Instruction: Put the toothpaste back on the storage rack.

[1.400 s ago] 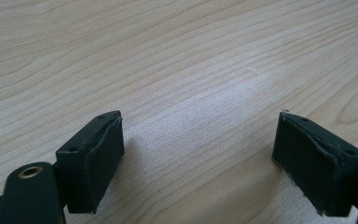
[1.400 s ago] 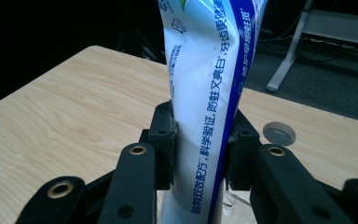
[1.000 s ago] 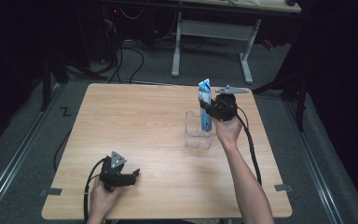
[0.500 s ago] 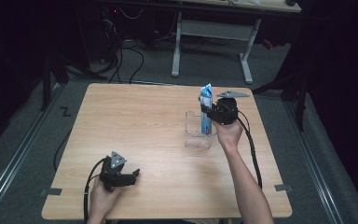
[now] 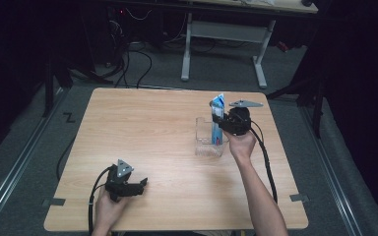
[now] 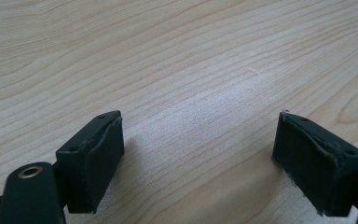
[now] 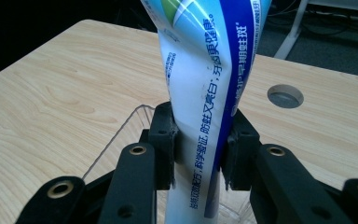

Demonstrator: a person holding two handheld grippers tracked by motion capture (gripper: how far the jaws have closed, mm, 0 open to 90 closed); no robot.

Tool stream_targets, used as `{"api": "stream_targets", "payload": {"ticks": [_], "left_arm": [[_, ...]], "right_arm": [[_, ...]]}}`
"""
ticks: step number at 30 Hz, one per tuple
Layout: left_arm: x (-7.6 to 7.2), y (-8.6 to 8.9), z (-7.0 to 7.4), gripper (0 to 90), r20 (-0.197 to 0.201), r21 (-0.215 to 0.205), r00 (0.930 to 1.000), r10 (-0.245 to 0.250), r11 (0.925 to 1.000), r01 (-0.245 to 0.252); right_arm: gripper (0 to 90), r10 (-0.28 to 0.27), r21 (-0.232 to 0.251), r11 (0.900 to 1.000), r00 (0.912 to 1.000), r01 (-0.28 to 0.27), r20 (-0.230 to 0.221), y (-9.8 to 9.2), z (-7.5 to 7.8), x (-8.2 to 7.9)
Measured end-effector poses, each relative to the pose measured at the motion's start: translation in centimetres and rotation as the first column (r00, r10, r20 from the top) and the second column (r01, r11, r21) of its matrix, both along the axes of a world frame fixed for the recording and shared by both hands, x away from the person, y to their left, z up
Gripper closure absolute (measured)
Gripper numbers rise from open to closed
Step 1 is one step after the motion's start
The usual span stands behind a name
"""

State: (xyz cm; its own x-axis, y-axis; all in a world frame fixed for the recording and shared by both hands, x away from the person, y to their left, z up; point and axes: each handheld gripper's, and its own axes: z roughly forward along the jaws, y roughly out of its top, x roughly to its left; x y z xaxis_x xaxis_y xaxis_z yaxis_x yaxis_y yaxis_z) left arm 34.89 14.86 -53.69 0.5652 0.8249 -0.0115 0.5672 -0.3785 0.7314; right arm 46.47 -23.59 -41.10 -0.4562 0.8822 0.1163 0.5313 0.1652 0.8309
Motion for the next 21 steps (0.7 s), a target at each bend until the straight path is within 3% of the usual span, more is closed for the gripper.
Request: {"api": "stream_targets", "payload": {"ticks": [16, 21], "left_arm": [[0.0, 0.0, 0.0, 16.5, 0.0, 0.0, 1.0, 0.0, 1.0, 0.0], [0.0, 0.0, 0.0, 16.6, 0.0, 0.0, 1.0, 0.0, 1.0, 0.0]], "right_arm": [[68.9, -0.005, -0.017, 1.0, 0.9996, 0.005, -0.026, 0.0, -0.6, -0.3], [68.9, -0.014, -0.01, 1.0, 0.9987, 0.014, -0.05, -0.4, -1.5, -0.3]]}}
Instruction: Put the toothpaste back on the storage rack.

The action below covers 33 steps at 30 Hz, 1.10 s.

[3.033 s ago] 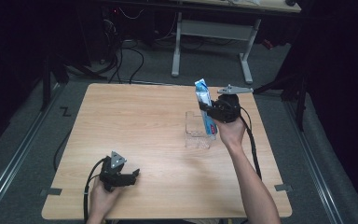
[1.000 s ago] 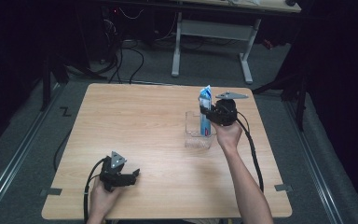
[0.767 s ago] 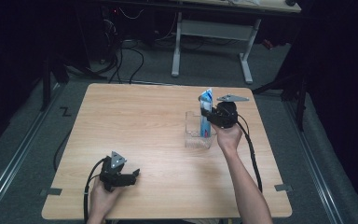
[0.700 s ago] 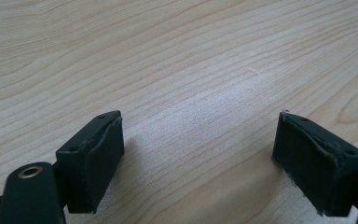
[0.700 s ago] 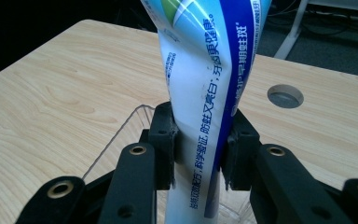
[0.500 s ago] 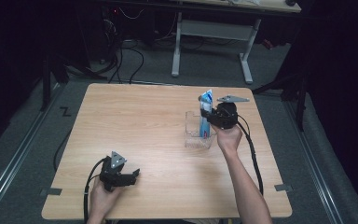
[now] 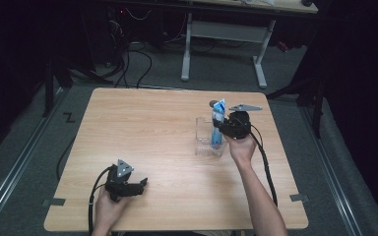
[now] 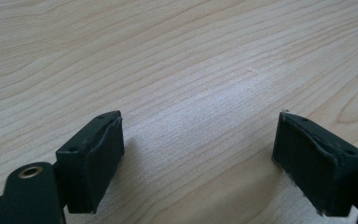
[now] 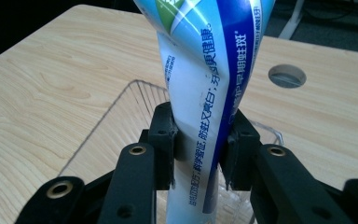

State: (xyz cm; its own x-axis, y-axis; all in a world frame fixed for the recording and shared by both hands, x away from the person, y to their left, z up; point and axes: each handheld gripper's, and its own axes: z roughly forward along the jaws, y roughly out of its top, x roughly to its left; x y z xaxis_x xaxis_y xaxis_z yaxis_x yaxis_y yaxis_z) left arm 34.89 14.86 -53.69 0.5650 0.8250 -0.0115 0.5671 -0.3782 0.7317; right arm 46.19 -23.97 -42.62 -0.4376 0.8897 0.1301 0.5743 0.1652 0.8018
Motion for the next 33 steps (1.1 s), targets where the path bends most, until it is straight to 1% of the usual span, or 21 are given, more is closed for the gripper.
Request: {"api": "stream_targets", "payload": {"ticks": [6, 7, 8, 12, 16, 17, 18, 21, 25, 28, 33], "left_arm": [[0.0, 0.0, 0.0, 16.5, 0.0, 0.0, 1.0, 0.0, 1.0, 0.0], [0.0, 0.0, 0.0, 16.5, 0.0, 0.0, 1.0, 0.0, 1.0, 0.0], [0.0, 0.0, 0.0, 16.5, 0.0, 0.0, 1.0, 0.0, 1.0, 0.0], [0.0, 0.0, 0.0, 16.5, -0.001, 0.0, 1.0, 0.0, 1.0, 0.0], [0.0, 0.0, 0.0, 16.6, 0.0, 0.001, 1.0, 0.0, 1.0, 0.0], [0.0, 0.0, 0.0, 16.5, 0.0, 0.0, 1.0, 0.0, 1.0, 0.0], [0.0, 0.0, 0.0, 16.6, -0.001, 0.0, 1.0, 0.0, 1.0, 0.0], [0.0, 0.0, 0.0, 16.6, 0.0, 0.0, 1.0, 0.0, 1.0, 0.0], [0.0, 0.0, 0.0, 16.6, 0.0, 0.0, 1.0, 0.0, 1.0, 0.0], [0.0, 0.0, 0.0, 16.5, 0.0, 0.001, 1.0, 0.0, 1.0, 0.0], [0.0, 0.0, 0.0, 16.6, 0.0, 0.0, 1.0, 0.0, 1.0, 0.0]], "right_arm": [[68.6, -0.006, 0.003, 1.0, 0.9999, 0.006, -0.014, -0.4, -0.5, -0.1], [68.6, -0.006, 0.003, 1.0, 0.9999, 0.006, -0.014, -0.4, -0.5, -0.1], [68.5, -0.01, 0.016, 1.0, 0.9999, 0.011, -0.012, -0.5, -0.6, -0.1], [68.2, -0.014, 0.014, 1.0, 0.9998, 0.015, -0.012, -0.6, -0.6, -0.2], [67.1, -0.032, -0.002, 0.999, 0.9995, 0.032, 0.001, -0.9, -0.7, -0.3], [66.7, -0.041, -0.01, 0.999, 0.9991, 0.041, 0.003, -0.9, -0.7, -0.4], [66.1, -0.05, -0.032, 0.998, 0.9987, 0.05, 0.013, -1.0, -0.6, -0.5], [65.7, -0.049, -0.027, 0.998, 0.9987, 0.049, 0.015, -1.1, -0.6, -0.5], [61.1, -0.057, -0.06, 0.996, 0.9975, 0.06, 0.042, -1.0, -0.5, -0.7], [59.4, -0.063, -0.062, 0.996, 0.9968, 0.066, 0.05, -1.1, -0.4, -0.9], [53.6, -0.07, -0.053, 0.996, 0.9962, 0.073, 0.052, -1.6, -0.4, -1.0]]}}
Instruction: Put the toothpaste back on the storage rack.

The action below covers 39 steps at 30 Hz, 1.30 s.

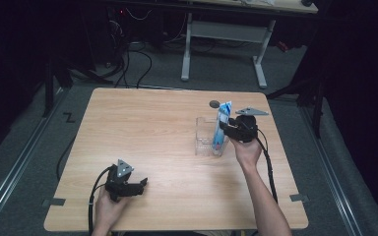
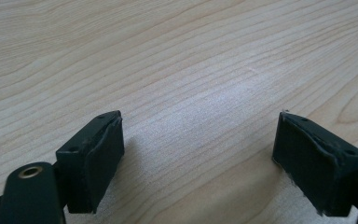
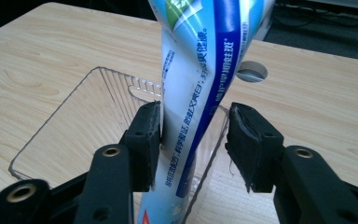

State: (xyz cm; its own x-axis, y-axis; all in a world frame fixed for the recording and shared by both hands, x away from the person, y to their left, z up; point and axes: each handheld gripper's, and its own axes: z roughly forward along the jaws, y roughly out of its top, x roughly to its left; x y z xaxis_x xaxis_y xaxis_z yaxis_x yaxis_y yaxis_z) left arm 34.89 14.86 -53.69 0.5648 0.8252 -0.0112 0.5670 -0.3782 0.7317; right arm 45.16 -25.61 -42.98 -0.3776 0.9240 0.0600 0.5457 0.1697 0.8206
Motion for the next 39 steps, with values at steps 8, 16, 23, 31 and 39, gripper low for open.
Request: {"api": "stream_targets", "payload": {"ticks": [8, 16, 23, 31, 39], "left_arm": [[0.0, 0.0, 0.0, 16.5, 0.0, 0.0, 1.0, 0.0, 1.0, 0.0], [0.0, 0.0, 0.0, 16.6, 0.0, 0.0, 1.0, 0.001, 1.0, -0.001], [0.0, 0.0, 0.0, 16.5, 0.0, 0.0, 1.0, 0.001, 1.0, -0.001], [0.0, 0.0, 0.0, 16.6, 0.0, 0.0, 1.0, 0.001, 1.0, -0.001], [0.0, 0.0, 0.0, 16.5, 0.0, 0.001, 1.0, 0.001, 1.0, -0.001]], "right_arm": [[50.5, -0.001, 0.013, 1.0, 0.9997, 0.001, 0.026, -0.5, 0.6, -0.6], [50.2, 0.004, 0.025, 1.0, 0.999, -0.005, 0.046, -1.4, 1.2, -1.3], [50.1, 0.003, 0.046, 0.999, 0.9985, -0.005, 0.054, -2.4, 1.4, -2.3], [49.8, 0.002, 0.062, 0.998, 0.998, -0.006, 0.064, -3.5, 1.7, -3.2], [49.4, 0.008, 0.052, 0.999, 0.9981, -0.011, 0.062, -4.3, 2.0, -4.0]]}}
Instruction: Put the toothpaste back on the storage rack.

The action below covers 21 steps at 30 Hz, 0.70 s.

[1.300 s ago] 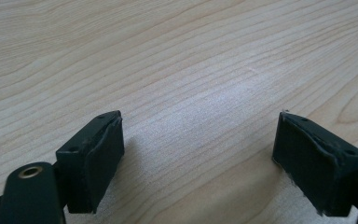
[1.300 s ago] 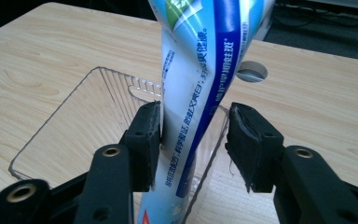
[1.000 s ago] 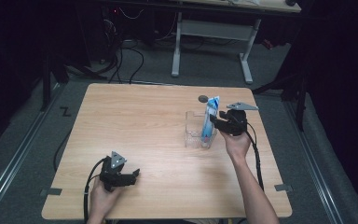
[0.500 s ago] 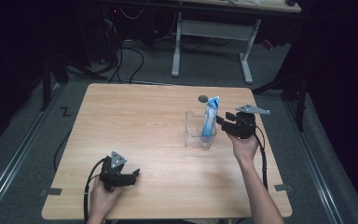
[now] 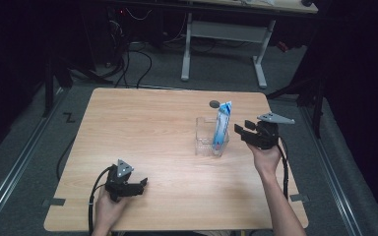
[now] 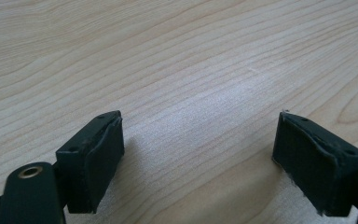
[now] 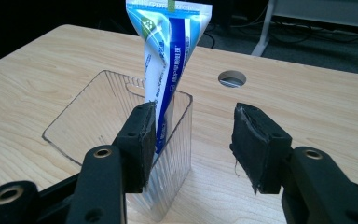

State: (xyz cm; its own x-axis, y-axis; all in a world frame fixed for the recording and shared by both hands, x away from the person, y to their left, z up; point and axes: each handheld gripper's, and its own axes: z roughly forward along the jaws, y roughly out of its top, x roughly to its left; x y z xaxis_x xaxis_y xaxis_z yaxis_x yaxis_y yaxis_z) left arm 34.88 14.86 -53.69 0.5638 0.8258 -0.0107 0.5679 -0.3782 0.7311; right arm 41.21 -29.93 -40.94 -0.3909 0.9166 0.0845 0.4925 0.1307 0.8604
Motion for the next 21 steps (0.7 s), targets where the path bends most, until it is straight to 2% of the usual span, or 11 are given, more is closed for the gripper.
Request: {"api": "stream_targets", "payload": {"ticks": [21], "left_arm": [[0.0, 0.0, 0.0, 16.5, 0.0, -0.001, 1.0, 0.001, 1.0, -0.001]], "right_arm": [[48.9, -0.009, 0.013, 1.0, 0.9999, 0.009, 0.014, -2.7, -0.2, -3.5]]}}
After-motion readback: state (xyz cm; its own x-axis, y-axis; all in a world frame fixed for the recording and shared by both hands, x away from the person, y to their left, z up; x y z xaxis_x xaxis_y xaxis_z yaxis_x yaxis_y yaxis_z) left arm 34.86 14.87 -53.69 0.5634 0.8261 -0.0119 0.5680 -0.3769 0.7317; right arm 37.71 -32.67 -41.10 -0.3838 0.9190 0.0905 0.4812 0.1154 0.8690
